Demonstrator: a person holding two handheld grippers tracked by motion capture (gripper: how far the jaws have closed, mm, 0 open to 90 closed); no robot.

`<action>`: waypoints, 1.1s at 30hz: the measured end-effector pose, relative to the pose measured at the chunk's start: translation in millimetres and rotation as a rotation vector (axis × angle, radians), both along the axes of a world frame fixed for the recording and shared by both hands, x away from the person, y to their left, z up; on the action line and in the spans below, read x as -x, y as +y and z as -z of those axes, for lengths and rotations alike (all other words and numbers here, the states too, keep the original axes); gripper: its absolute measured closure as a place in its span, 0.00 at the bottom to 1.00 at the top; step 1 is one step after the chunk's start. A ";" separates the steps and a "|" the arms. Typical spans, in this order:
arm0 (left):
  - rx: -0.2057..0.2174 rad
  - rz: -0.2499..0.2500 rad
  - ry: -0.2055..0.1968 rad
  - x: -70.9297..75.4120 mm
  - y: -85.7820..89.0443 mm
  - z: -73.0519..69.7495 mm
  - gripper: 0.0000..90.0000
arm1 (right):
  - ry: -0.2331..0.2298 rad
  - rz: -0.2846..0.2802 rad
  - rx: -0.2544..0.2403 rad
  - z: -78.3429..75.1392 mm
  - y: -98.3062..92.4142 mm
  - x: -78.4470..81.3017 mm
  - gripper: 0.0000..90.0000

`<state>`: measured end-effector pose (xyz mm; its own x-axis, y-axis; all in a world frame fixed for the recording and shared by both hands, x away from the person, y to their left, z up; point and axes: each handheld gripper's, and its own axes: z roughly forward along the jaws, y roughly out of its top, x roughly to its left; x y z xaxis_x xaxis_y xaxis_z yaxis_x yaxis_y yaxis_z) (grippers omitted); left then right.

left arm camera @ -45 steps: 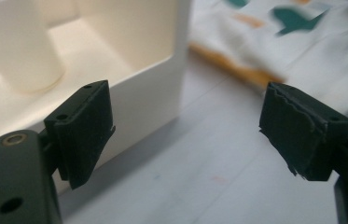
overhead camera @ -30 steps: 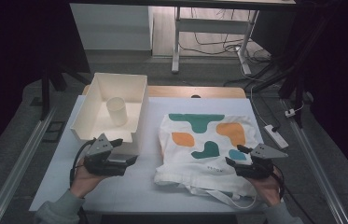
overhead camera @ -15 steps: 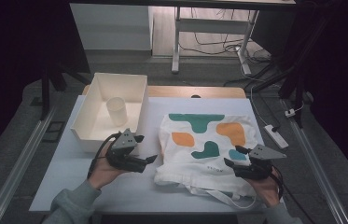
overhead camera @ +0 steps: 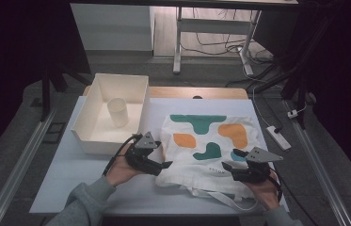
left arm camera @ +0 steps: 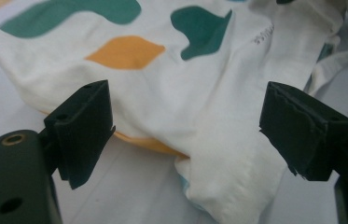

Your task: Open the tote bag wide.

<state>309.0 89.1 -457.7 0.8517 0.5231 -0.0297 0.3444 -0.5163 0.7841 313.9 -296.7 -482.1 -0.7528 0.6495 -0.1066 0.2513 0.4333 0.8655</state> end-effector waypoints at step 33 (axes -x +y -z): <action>-0.207 0.117 0.021 24.8 -31.5 36.2 0.32 | 0.030 -0.024 0.007 4.6 3.8 -0.7 0.33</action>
<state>284.2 57.6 -493.9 0.9074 0.4174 0.0494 0.2879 -0.7029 0.6504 314.6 -292.9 -486.7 -0.7712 0.6304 -0.0887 0.2660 0.4458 0.8547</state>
